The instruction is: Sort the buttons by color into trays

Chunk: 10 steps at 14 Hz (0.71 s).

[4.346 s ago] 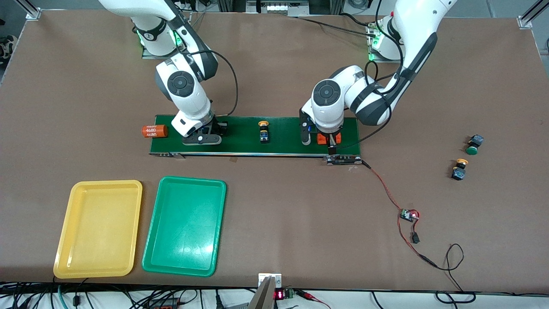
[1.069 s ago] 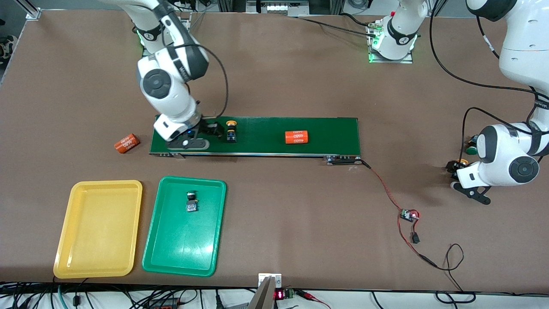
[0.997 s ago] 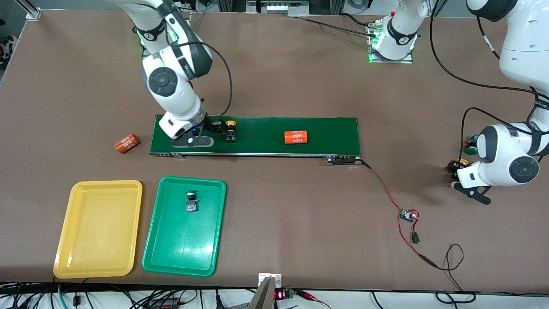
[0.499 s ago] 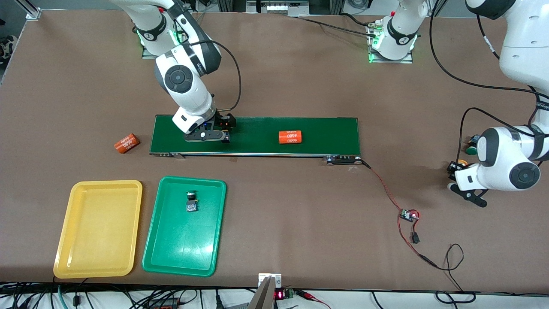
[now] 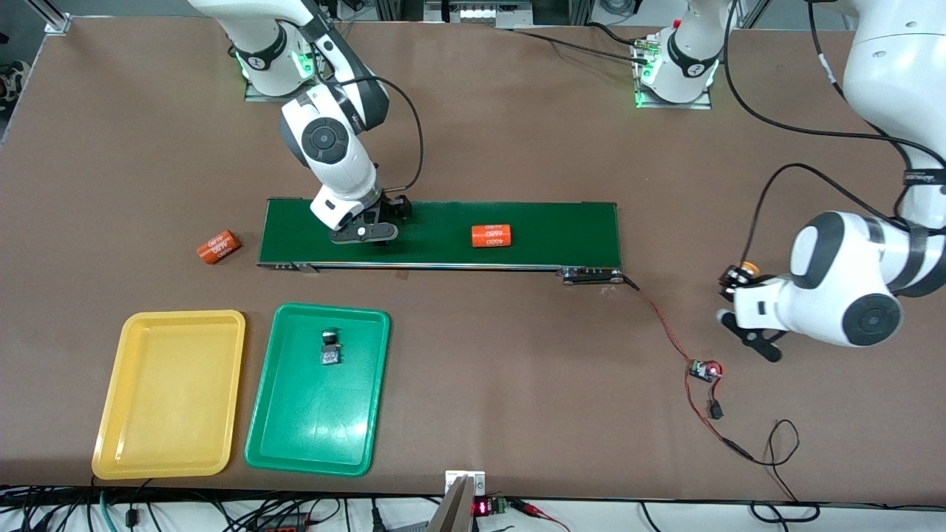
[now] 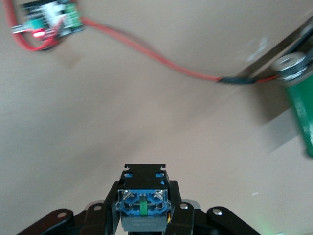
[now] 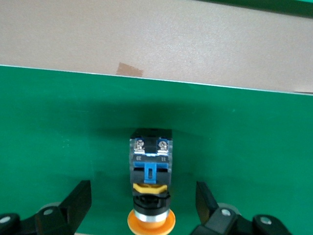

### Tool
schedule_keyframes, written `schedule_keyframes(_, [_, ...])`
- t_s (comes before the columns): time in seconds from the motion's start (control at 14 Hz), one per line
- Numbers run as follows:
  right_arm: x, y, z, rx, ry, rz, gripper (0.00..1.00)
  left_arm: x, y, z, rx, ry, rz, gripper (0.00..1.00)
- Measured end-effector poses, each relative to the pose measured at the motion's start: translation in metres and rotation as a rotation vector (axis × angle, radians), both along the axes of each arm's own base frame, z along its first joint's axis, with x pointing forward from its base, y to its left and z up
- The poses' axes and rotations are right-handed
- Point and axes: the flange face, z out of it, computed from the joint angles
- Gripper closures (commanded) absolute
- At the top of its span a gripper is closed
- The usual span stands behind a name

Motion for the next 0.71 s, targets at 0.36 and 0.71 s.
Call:
schedule_keyframes(0.36, [-0.001,-0.009,-0.014,-0.017,-0.007,0.010,0.99,-0.039,-0.148,-0.015,0.105,0.129,0.209,0.95])
schedule_keyframes(0.71, [0.025,-0.029,0.004,-0.002,-0.056,-0.041,1.00,-0.068,-0.231,-0.039,0.150,0.058,0.367,0.94])
